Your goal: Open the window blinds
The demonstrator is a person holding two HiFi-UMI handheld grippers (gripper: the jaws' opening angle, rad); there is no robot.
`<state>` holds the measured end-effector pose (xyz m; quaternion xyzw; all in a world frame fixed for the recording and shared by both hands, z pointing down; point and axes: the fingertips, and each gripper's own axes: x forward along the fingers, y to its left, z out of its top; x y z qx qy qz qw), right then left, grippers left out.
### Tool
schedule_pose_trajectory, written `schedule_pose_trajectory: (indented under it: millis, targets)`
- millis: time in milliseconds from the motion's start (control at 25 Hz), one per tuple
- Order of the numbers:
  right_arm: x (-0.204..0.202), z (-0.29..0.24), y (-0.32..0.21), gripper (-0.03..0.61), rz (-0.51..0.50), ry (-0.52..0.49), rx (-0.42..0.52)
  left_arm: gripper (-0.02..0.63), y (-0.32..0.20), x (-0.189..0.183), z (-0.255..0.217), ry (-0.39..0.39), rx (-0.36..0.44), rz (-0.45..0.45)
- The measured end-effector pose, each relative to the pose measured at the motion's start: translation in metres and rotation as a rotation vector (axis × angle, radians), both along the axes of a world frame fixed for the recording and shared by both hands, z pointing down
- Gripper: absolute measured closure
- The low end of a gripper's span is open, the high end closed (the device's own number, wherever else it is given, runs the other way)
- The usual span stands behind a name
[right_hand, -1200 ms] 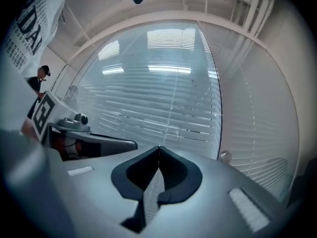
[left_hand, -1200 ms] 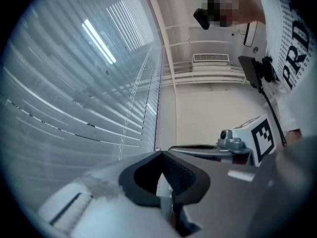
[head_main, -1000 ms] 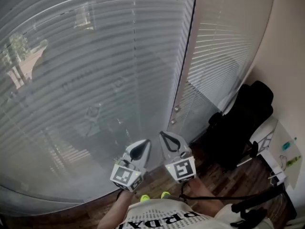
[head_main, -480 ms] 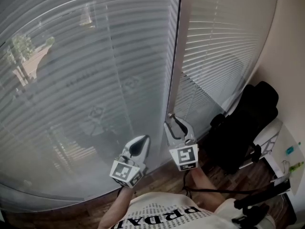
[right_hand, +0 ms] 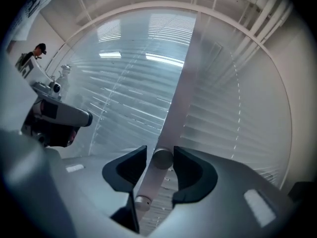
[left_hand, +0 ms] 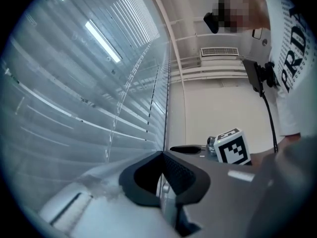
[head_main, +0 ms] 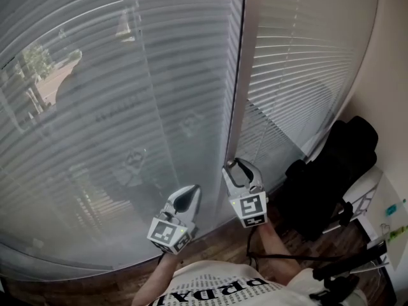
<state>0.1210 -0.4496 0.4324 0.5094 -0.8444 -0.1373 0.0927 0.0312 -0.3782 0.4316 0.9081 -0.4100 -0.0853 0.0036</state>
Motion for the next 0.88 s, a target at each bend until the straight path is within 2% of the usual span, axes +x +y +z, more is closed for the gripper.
schedule_pose_trajectory:
  millis: [320,640,880]
  targets:
    - [0.0033,0.0014,-0.0039,0.440,0.021,0.012,0.012,0.621,-0.0054,0.0024,-0.0028,-0.004,-0.013,-0.003]
    - [0.0026,0.0013,-0.0044,0.439,-0.003,0.069,0.029,0.621,-0.0066,0.0028,-0.0030,-0.008,-0.012,-0.008]
    - [0.0026,0.0012,-0.0038,0.443,-0.009,0.035,0.019,0.621,-0.0053,0.0068,0.0005,-0.001,-0.003,0.003]
